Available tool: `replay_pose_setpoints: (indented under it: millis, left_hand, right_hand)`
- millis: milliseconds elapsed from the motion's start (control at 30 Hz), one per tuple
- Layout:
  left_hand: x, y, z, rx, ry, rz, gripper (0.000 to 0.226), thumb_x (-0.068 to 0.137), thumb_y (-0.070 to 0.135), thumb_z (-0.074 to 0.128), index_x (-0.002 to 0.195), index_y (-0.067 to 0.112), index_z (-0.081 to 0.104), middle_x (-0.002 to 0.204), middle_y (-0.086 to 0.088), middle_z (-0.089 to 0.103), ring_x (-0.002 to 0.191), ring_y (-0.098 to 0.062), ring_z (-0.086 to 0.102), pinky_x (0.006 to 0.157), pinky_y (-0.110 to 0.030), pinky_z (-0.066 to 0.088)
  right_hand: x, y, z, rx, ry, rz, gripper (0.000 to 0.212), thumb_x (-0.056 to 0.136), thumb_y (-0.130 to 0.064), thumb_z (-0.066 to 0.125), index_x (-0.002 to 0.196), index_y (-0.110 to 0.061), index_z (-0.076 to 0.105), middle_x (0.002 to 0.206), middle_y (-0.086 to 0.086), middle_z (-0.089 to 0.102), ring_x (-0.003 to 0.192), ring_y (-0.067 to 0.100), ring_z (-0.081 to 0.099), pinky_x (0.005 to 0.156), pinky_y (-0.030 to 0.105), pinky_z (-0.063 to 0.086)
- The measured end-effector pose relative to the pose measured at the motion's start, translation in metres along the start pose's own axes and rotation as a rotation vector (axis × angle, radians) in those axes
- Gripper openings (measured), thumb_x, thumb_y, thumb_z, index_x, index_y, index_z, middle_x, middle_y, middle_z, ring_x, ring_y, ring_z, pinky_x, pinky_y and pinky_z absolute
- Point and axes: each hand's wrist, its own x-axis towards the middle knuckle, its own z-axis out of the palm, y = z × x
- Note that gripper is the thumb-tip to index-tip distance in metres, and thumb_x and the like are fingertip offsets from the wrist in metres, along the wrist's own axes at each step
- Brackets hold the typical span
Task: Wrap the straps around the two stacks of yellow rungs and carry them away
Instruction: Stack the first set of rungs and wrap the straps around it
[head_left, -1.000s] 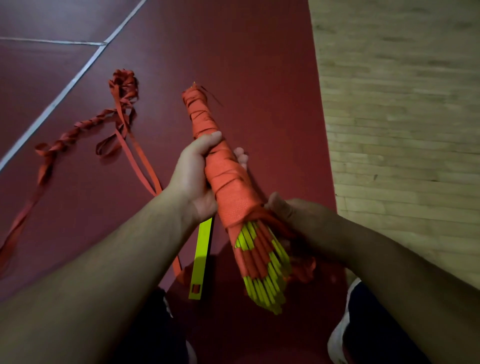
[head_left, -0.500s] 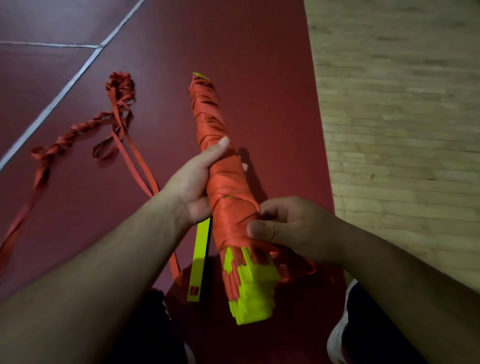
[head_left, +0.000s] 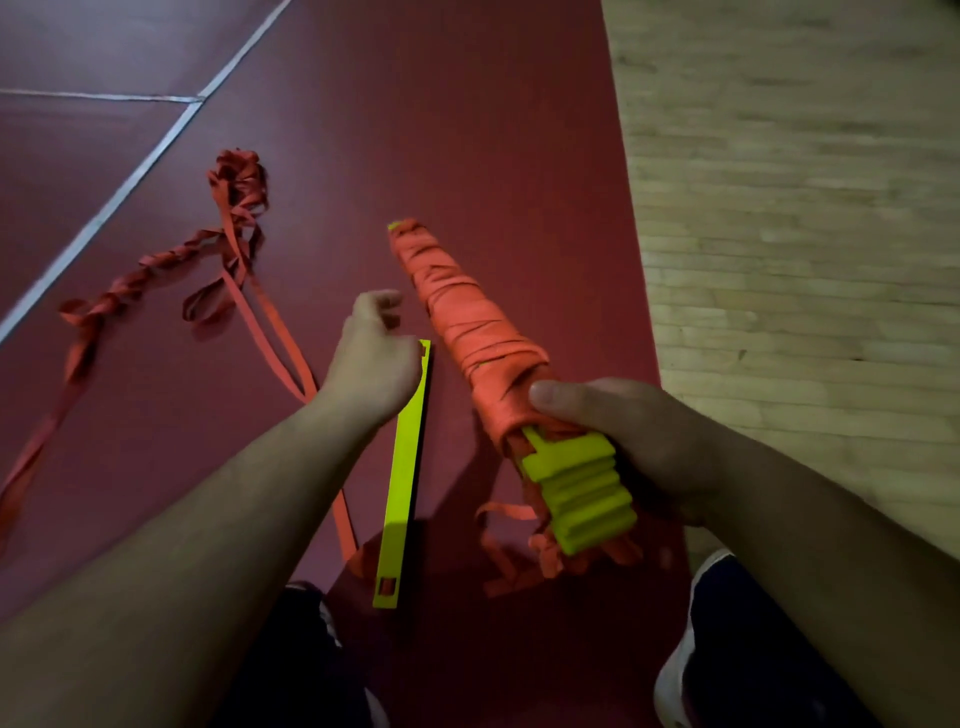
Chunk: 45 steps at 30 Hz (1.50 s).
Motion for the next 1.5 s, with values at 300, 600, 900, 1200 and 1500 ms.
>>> replay_pose_setpoints:
  millis: [300, 600, 900, 1200, 1500]
  left_hand:
    - [-0.009, -0.004, -0.001, 0.413, -0.415, 0.733, 0.08, 0.072, 0.062, 0.063, 0.144, 0.032, 0.043, 0.151, 0.007, 0.047, 0.144, -0.01, 0.037, 0.117, -0.058, 0.028]
    - [-0.023, -0.01, 0.016, 0.262, -0.298, 0.689, 0.051, 0.065, 0.028, 0.089, 0.083, 0.026, 0.041, 0.071, 0.01, 0.057, 0.064, -0.005, 0.054, 0.057, -0.022, 0.041]
    - [-0.037, 0.001, 0.024, 0.106, -0.423, 0.425, 0.029, 0.068, 0.027, 0.082, 0.085, 0.032, 0.06, 0.074, 0.026, 0.061, 0.066, 0.005, 0.056, 0.061, -0.009, 0.038]
    - [-0.027, 0.004, 0.025, -0.202, -0.352, 0.15, 0.06, 0.06, 0.06, 0.079, 0.097, 0.015, 0.063, 0.082, 0.001, 0.063, 0.077, -0.016, 0.056, 0.08, -0.051, 0.053]
    - [-0.036, 0.019, 0.019, -0.227, -0.397, 0.075, 0.082, 0.069, 0.081, 0.06, 0.122, 0.019, 0.054, 0.111, -0.007, 0.069, 0.101, -0.025, 0.069, 0.095, -0.054, 0.052]
  right_hand:
    - [-0.004, 0.009, -0.003, -0.042, -0.22, 0.127, 0.052, 0.062, -0.067, 0.077, 0.059, -0.018, 0.06, 0.053, 0.003, 0.04, 0.039, 0.014, 0.033, 0.042, 0.024, 0.023]
    - [-0.014, -0.006, -0.017, -0.109, 0.129, -0.017, 0.056, 0.093, -0.044, 0.045, 0.056, -0.007, 0.063, 0.038, 0.01, 0.046, 0.027, 0.012, 0.03, 0.038, 0.023, 0.018]
    - [0.005, -0.001, -0.037, -0.411, 0.624, -0.348, 0.032, 0.097, -0.027, 0.048, 0.073, -0.014, 0.066, 0.048, 0.002, 0.055, 0.045, 0.019, 0.045, 0.049, 0.03, 0.033]
    - [0.005, 0.004, -0.041, -0.686, 0.732, -0.548, 0.016, 0.094, -0.026, 0.064, 0.103, -0.039, 0.068, 0.079, -0.017, 0.07, 0.07, 0.002, 0.065, 0.059, 0.016, 0.047]
    - [0.007, -0.002, -0.038, -0.513, 0.715, -0.499, 0.01, 0.095, -0.022, 0.061, 0.088, -0.014, 0.063, 0.073, 0.006, 0.071, 0.058, 0.008, 0.061, 0.054, 0.022, 0.045]
